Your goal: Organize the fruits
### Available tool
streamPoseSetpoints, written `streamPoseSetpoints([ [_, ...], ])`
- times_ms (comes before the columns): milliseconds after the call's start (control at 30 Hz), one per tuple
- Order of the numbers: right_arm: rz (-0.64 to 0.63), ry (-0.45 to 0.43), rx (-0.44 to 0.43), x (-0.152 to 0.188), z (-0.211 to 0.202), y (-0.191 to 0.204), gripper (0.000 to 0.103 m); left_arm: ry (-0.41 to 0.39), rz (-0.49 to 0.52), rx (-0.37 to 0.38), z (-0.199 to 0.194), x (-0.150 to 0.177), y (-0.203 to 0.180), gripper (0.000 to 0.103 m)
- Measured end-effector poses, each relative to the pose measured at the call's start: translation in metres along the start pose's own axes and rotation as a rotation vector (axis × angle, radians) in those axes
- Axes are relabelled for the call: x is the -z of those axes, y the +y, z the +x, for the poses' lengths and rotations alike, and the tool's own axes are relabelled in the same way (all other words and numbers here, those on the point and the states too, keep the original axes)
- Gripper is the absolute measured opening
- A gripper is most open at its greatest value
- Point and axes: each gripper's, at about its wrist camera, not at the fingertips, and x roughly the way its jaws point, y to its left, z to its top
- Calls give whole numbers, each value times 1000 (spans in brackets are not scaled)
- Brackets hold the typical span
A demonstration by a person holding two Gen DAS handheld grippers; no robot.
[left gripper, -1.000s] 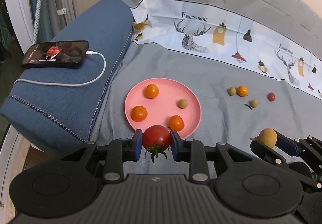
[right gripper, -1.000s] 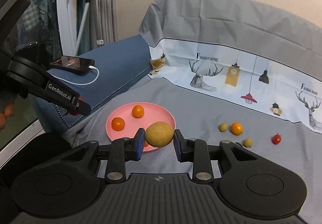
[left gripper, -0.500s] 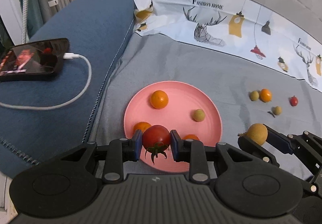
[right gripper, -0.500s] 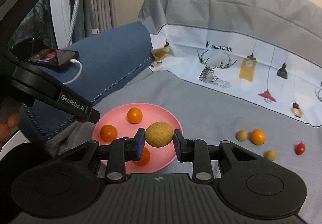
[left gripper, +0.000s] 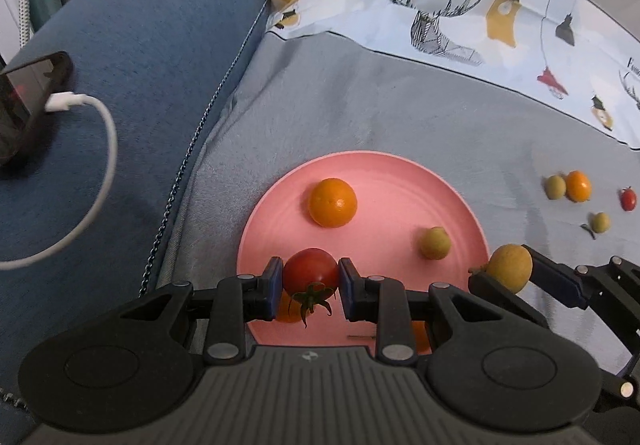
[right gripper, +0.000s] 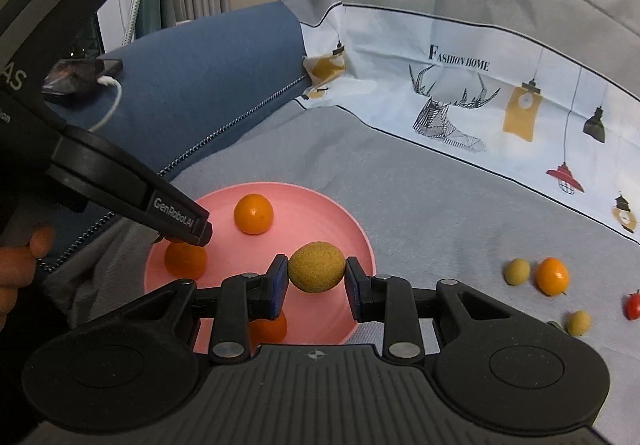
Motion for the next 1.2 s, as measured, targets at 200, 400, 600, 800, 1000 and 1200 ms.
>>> streamPoseSetpoints([
  [200,-20,-3,4,-5,15,2,35,11,16,36,12,-5,-1,56],
  [400,-32,36,6,-5,12,3,81,-105,26,-5,-16,1,3,103],
  [600,15,82,18,15,-32,0,85,-89,95,-95,-47,42,-3,103],
  [800,73,88,50,35,-94,6,90,-75,69,-136,-88,95,-3,103],
  [1000,39,-3,61,45,-151,25,94,-145,82,-133,-133,127,-12,103],
  [1200,47,-105,81,49,-195,31,95,-277,100,-168,-180,141,-26,103],
])
